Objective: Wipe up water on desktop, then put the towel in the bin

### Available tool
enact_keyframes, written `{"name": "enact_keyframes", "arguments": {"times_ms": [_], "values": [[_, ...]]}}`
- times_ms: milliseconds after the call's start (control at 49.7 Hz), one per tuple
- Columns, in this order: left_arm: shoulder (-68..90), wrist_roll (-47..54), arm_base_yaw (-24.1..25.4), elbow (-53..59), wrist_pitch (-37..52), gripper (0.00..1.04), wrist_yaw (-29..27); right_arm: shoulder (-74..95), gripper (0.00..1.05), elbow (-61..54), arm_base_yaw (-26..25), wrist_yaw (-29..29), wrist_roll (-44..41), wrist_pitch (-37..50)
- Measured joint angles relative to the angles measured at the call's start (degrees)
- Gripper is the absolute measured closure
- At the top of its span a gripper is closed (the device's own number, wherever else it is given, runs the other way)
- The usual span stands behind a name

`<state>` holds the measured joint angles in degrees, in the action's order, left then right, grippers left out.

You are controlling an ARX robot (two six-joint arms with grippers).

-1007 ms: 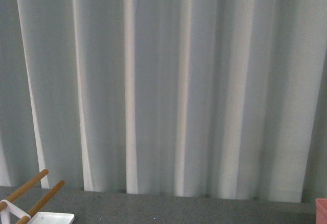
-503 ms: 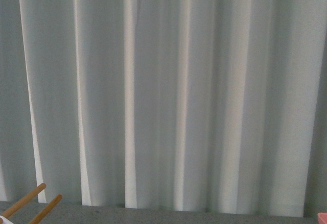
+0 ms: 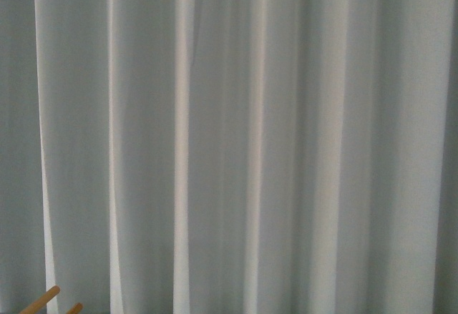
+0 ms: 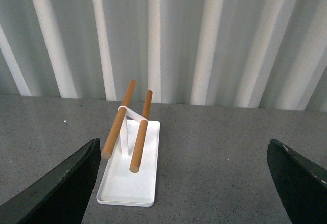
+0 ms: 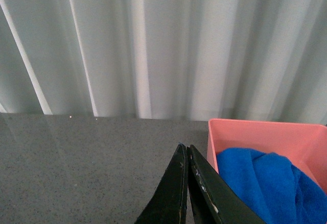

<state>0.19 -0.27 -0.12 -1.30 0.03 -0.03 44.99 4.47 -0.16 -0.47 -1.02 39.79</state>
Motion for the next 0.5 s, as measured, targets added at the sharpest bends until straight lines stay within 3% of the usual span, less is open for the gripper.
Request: {"name": "enact_keyframes", "arguments": {"times_ms": [221, 503], "values": [[0.0, 0.0, 0.0, 0.0, 0.0, 0.07, 0.0, -4.72, 1.01, -2.99, 0.0, 0.0, 0.02, -0.74], [0.0, 0.0, 0.0, 0.0, 0.0, 0.07, 0.0, -16.57, 1.01, -3.15, 0.07, 0.07, 0.04, -11.69]]}}
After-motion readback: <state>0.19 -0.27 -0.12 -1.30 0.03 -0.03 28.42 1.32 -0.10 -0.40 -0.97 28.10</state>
